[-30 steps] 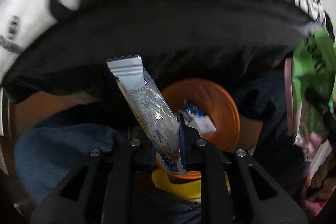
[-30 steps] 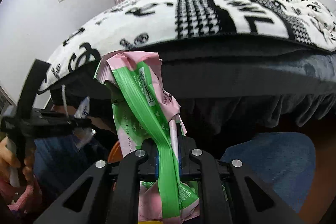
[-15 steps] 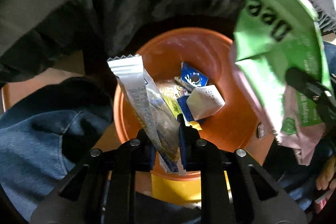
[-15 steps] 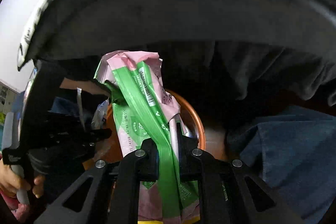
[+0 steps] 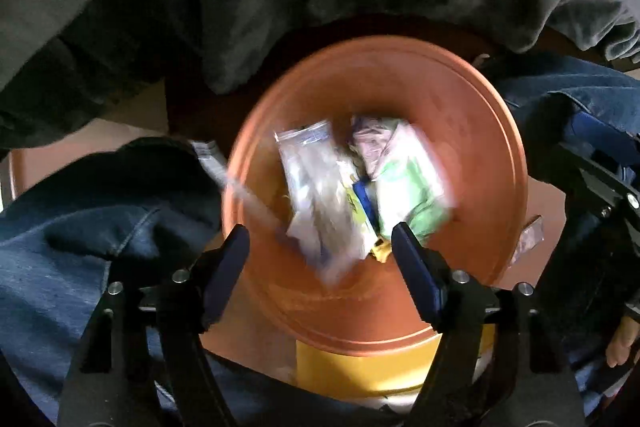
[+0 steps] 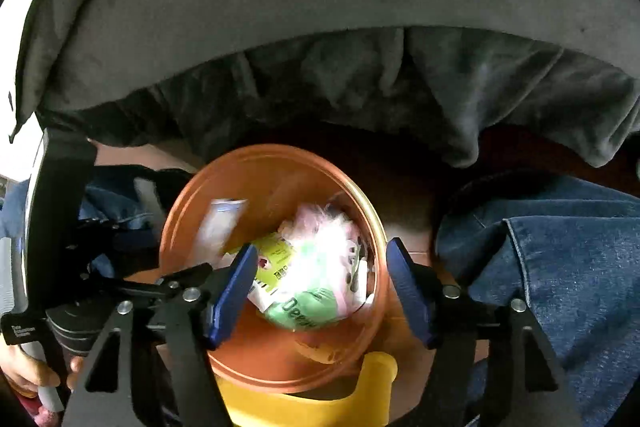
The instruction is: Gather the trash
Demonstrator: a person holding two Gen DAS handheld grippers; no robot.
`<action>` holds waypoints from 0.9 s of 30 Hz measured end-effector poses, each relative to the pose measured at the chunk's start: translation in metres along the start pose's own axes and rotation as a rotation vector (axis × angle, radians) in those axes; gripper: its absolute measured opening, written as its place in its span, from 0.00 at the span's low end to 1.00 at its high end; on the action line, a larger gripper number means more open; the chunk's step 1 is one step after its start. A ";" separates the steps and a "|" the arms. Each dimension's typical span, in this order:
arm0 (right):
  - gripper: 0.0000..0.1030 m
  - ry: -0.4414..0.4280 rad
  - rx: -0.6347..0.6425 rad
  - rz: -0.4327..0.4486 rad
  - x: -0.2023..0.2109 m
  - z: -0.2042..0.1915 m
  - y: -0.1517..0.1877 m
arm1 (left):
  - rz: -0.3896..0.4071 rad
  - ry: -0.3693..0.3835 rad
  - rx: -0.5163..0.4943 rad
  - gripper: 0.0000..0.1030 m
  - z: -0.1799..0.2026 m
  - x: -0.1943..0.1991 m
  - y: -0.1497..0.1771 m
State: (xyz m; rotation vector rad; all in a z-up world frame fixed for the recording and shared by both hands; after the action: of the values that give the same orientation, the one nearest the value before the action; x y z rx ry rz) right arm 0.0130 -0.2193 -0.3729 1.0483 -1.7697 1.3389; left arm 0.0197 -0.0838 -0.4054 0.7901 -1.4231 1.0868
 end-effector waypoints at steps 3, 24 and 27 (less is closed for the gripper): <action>0.68 0.000 -0.006 -0.002 0.003 0.002 -0.002 | 0.005 -0.002 0.021 0.75 -0.004 0.003 0.000; 0.73 0.034 0.054 0.163 0.070 -0.009 -0.043 | 0.216 -0.005 0.058 0.75 0.000 0.082 -0.017; 0.76 0.050 0.088 0.269 0.106 -0.015 -0.069 | 0.323 -0.024 0.061 0.78 -0.002 0.120 -0.034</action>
State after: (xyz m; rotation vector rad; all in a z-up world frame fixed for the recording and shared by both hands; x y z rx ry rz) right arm 0.0279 -0.2359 -0.2470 0.8350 -1.8786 1.6041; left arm 0.0335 -0.0805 -0.2813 0.6303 -1.5803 1.3753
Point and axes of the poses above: each gripper's, at about its wrist camera, not at the fingertips, and x roughly against the way its jaws point, z to its right, y to its underside, the point moved 9 cm from there along -x, roughly the way its jaws point, and after that the axes turned 11 degrees about z, right-handed, at the moved point
